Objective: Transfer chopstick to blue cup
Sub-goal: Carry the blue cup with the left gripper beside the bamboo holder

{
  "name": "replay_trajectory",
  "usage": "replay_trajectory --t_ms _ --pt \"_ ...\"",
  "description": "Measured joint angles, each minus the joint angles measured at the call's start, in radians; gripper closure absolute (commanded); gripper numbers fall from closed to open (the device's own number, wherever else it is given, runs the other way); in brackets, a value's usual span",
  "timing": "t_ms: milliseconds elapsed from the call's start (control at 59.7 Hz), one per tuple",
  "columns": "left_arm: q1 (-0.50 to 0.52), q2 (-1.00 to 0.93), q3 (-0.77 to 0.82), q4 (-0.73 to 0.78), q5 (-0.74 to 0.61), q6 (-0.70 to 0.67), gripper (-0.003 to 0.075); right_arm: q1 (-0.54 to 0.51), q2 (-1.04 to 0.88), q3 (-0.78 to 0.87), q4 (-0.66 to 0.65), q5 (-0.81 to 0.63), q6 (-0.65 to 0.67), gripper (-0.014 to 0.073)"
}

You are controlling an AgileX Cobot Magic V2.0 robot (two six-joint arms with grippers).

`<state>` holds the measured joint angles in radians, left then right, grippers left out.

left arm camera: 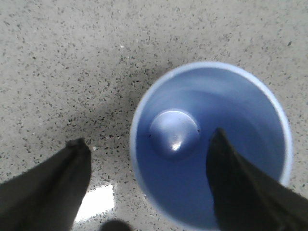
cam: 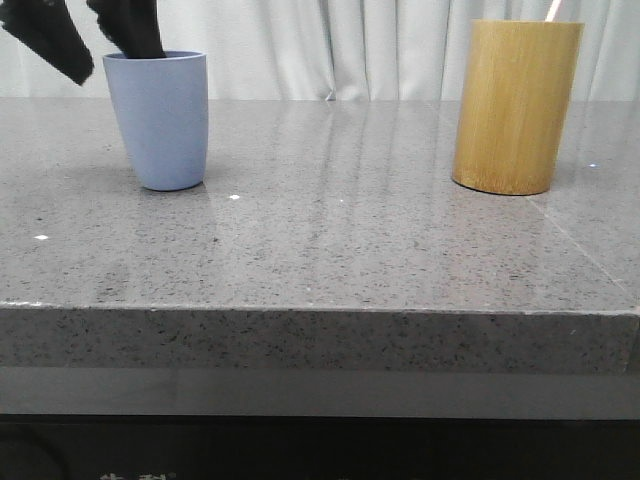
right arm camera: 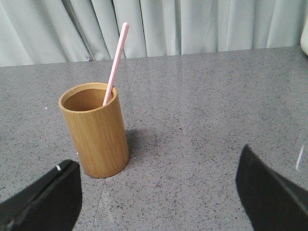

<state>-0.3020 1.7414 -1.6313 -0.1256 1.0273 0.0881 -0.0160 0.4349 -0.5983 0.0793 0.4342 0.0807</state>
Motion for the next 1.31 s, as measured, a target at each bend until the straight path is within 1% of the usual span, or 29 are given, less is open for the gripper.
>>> replay_trajectory --t_ms 101,201,268,285,318,436,586,787,972,1139,1307 --pt "0.0 0.013 0.0 0.006 -0.006 0.0 0.0453 0.0 0.0 0.0 0.0 0.0 0.0 -0.006" --pt "-0.001 0.013 0.0 0.011 -0.033 0.0 0.0596 0.0 0.0 0.0 0.0 -0.002 0.0 -0.006" --pt "-0.001 0.013 -0.002 0.013 -0.046 0.0 0.0668 0.0 0.0 0.0 0.0 -0.002 0.0 -0.006" --pt "-0.001 0.013 -0.002 0.013 -0.048 0.0 0.0701 0.0 0.0 0.0 0.0 -0.002 0.0 -0.006" --pt "-0.001 0.013 -0.002 0.013 -0.05 0.0 0.0739 0.0 0.0 0.0 0.0 -0.002 0.0 -0.006" --pt "-0.003 0.013 -0.005 0.015 -0.052 0.0 0.0739 0.0 0.0 0.0 0.0 -0.002 0.0 -0.006" --pt "-0.029 0.015 -0.055 0.023 -0.035 0.0 0.0739 0.0 0.0 0.0 0.0 -0.002 0.0 -0.006" --pt "-0.153 0.019 -0.165 0.024 0.008 0.014 0.0739 0.0 0.0 0.0 0.0 -0.002 0.0 -0.006" --pt "-0.257 0.086 -0.28 0.016 0.01 0.014 0.0739 0.0 0.0 0.0 0.0 -0.002 0.0 -0.006" --pt "-0.312 0.177 -0.353 0.006 0.012 0.014 0.0738 0.0 0.0 0.0 0.0 -0.002 0.0 -0.006" --pt "-0.339 0.253 -0.379 0.002 0.0 0.014 0.0731 0.0 0.0 0.0 0.0 -0.002 0.0 -0.006"
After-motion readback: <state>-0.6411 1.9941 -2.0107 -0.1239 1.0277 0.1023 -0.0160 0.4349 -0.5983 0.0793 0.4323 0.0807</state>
